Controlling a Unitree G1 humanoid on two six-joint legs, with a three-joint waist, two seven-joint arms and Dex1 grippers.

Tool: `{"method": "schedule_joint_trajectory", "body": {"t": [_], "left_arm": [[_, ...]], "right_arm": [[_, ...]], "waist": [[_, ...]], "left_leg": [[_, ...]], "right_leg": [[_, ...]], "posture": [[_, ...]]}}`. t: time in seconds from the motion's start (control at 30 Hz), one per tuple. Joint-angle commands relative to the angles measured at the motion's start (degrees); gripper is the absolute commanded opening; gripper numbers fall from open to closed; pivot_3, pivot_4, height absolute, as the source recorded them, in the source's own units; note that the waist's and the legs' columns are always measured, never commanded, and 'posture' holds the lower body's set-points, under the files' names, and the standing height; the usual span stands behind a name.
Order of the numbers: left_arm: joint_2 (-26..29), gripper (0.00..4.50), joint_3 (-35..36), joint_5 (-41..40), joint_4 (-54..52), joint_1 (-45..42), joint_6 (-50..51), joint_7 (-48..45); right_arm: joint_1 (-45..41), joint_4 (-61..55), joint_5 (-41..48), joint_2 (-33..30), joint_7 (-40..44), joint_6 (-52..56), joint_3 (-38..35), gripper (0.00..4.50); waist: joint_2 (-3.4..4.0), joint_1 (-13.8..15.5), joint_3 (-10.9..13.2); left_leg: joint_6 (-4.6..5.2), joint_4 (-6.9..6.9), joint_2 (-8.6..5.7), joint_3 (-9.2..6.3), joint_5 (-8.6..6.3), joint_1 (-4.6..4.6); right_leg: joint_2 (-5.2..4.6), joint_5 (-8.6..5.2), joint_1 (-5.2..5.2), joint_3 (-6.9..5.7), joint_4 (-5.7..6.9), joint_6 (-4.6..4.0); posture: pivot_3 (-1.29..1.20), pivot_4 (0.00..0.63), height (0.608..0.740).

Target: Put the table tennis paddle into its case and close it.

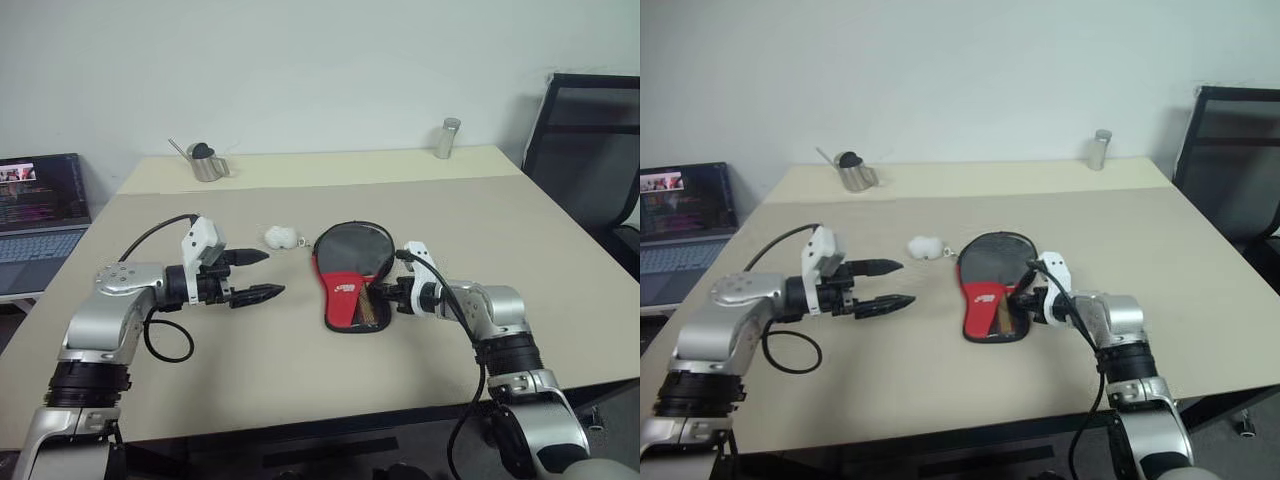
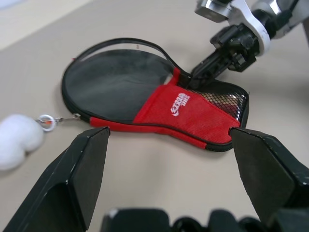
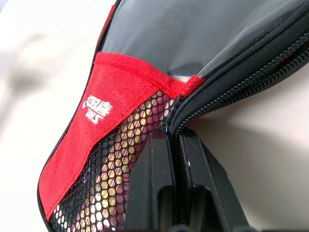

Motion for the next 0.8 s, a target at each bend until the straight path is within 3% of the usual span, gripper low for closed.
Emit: {"method": "schedule_joint_trajectory", "body": {"t": [0.03,0.43,0.8], "left_arm": [[2.3,4.31,0.9,-1.9,-4.0,1.9,0.5,-2.6],[4.3,4.31,0.7,-4.4,-10.5,7.0,2.2,-5.3],[4.3,4.31,-1.0,-4.0,-9.9,5.7,2.4,-6.2]], "right_arm": [[2.6,-8.5,4.1,1.4,0.3,5.3,1.2,0.02],[15.1,-30.9,9.3,5.8,-7.4,20.5,-1.9,0.02],[20.2,-39.3,11.3,7.3,-10.0,28.0,-5.9,0.02]], "waist": [[0.00,0.0,0.0],[-0.01,0.2,0.0],[-0.01,0.3,0.0]], "left_leg": [[0.00,0.00,0.00,-0.01,0.00,0.00],[-0.06,-0.01,0.01,-0.06,-0.04,-0.03],[-0.07,-0.02,-0.01,-0.09,-0.06,-0.09]], "right_leg": [[0.00,0.00,0.00,-0.01,0.00,-0.01],[-0.02,-0.02,0.00,-0.04,-0.09,-0.02],[-0.02,-0.03,0.01,-0.08,-0.22,-0.02]], "posture": [[0.00,0.150,0.740],[0.00,0.150,0.740],[0.00,0.150,0.740]]}}
